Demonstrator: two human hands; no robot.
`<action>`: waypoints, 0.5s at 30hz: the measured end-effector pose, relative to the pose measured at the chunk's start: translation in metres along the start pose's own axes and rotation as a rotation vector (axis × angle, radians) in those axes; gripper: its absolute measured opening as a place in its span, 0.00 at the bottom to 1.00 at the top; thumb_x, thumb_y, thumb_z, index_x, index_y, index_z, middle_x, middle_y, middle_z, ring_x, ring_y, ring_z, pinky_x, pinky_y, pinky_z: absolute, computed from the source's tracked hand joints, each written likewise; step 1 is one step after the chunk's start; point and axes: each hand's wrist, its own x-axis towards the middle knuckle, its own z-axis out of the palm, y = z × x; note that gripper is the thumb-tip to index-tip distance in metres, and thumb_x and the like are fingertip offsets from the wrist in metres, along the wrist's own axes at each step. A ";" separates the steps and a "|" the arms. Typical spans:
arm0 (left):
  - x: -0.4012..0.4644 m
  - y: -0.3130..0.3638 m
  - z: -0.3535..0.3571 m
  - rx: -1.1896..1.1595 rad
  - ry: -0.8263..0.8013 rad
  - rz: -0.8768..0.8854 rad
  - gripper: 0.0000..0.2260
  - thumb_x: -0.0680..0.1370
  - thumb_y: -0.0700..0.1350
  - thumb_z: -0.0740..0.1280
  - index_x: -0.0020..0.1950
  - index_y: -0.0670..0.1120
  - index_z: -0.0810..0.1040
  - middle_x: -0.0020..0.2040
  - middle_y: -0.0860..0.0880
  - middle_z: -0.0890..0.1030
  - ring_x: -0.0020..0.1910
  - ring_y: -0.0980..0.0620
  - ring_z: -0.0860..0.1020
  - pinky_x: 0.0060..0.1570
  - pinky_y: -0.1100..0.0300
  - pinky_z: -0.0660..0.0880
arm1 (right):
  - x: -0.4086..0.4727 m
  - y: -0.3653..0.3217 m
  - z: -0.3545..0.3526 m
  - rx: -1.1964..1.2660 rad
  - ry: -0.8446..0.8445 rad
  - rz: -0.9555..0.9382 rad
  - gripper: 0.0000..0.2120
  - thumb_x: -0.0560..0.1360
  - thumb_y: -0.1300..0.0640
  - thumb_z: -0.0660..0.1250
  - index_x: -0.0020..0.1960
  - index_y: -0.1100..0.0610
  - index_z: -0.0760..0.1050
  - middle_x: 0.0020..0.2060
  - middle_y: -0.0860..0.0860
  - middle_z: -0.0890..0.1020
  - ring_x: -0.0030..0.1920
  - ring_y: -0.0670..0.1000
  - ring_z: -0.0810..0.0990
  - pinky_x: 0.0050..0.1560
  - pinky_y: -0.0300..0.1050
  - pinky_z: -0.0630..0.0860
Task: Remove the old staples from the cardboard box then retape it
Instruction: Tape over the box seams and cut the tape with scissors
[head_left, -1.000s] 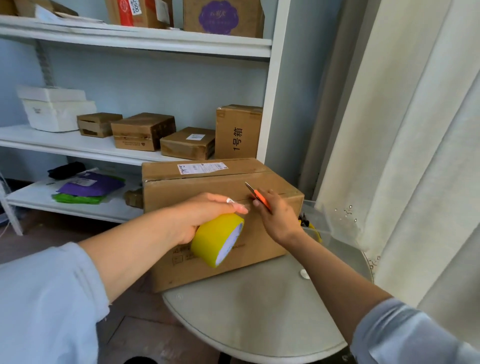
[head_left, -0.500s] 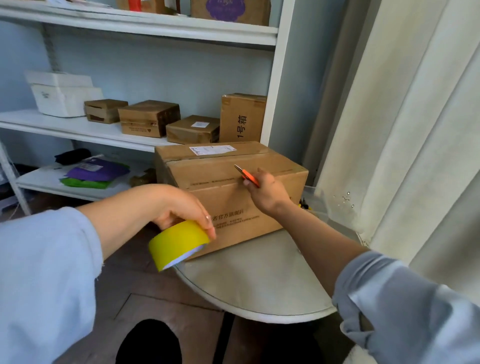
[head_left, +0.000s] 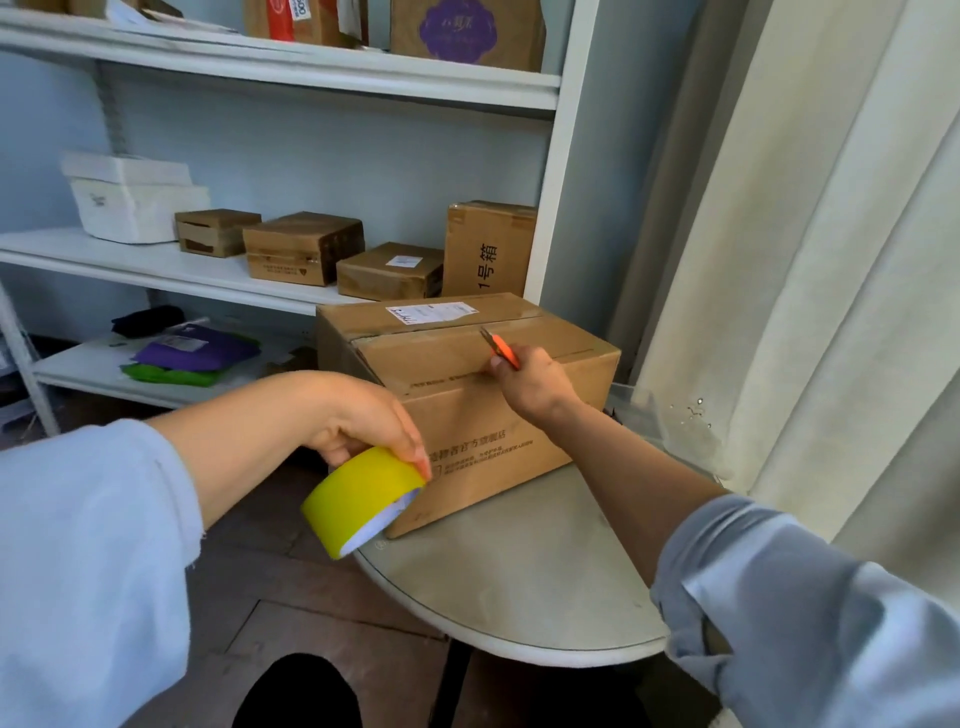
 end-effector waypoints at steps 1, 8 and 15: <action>0.001 0.001 0.002 -0.020 -0.008 0.015 0.09 0.80 0.42 0.63 0.51 0.45 0.83 0.41 0.48 0.82 0.46 0.49 0.80 0.39 0.58 0.79 | 0.001 0.003 -0.005 0.034 0.001 0.021 0.16 0.82 0.50 0.56 0.59 0.59 0.75 0.52 0.57 0.79 0.55 0.59 0.77 0.56 0.52 0.74; 0.009 0.025 0.012 -0.221 -0.244 0.108 0.09 0.80 0.42 0.63 0.56 0.44 0.81 0.47 0.45 0.83 0.39 0.53 0.83 0.38 0.57 0.80 | 0.007 0.007 -0.012 -0.049 0.026 -0.018 0.14 0.81 0.50 0.57 0.57 0.57 0.75 0.49 0.57 0.80 0.51 0.58 0.78 0.53 0.53 0.75; 0.008 0.033 -0.012 -0.196 -0.065 0.222 0.09 0.80 0.41 0.62 0.50 0.46 0.83 0.45 0.49 0.84 0.46 0.52 0.81 0.45 0.57 0.79 | 0.010 0.019 -0.021 0.011 0.044 -0.006 0.13 0.82 0.52 0.57 0.56 0.58 0.75 0.44 0.54 0.79 0.44 0.53 0.77 0.44 0.46 0.74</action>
